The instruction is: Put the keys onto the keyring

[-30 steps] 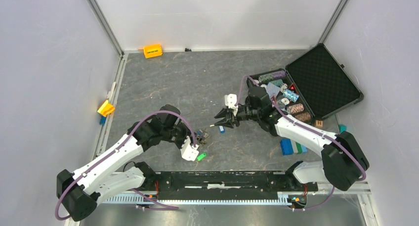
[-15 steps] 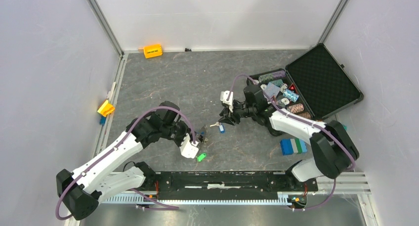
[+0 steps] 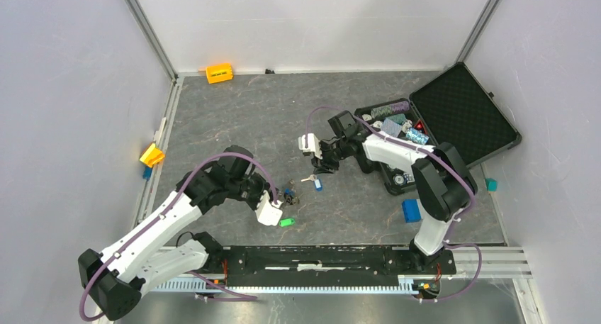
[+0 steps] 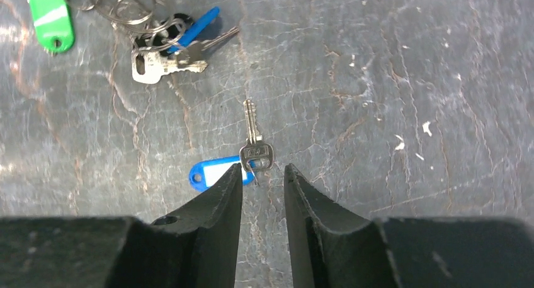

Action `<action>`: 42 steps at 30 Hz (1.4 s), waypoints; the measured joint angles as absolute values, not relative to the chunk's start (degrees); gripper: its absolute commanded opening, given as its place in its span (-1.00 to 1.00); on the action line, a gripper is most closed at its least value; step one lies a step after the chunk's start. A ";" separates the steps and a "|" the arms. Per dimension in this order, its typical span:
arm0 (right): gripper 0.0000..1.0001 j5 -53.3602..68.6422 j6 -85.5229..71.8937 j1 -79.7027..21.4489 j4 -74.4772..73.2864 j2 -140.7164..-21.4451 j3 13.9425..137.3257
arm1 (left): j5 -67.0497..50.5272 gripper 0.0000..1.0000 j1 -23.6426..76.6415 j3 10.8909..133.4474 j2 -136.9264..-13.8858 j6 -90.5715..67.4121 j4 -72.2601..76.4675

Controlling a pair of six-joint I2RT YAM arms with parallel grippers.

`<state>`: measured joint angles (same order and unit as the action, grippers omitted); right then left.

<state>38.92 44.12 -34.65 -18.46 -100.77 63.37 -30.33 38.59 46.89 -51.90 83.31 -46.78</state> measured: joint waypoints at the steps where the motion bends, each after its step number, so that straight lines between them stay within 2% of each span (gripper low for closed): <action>1: -0.30 39.38 47.27 -34.65 -20.99 -101.62 65.01 | -30.37 -0.96 38.59 46.78 -51.90 83.22 -46.78; 6: -0.31 40.45 58.15 -34.63 -30.39 -105.95 70.22 | -30.57 -0.96 38.59 46.54 -51.90 82.85 -46.68; 13: -0.31 39.77 66.11 -34.48 -37.19 -109.14 70.89 | -30.57 -0.96 38.59 46.52 -51.92 82.74 -46.65; 42: -0.33 37.45 68.51 -34.33 -37.36 -110.15 74.04 | -30.59 -0.96 38.57 46.52 -52.64 82.70 -46.65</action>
<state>37.45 68.51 -34.33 -37.36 -110.15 74.04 -30.59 38.57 46.52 -52.64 82.70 -46.65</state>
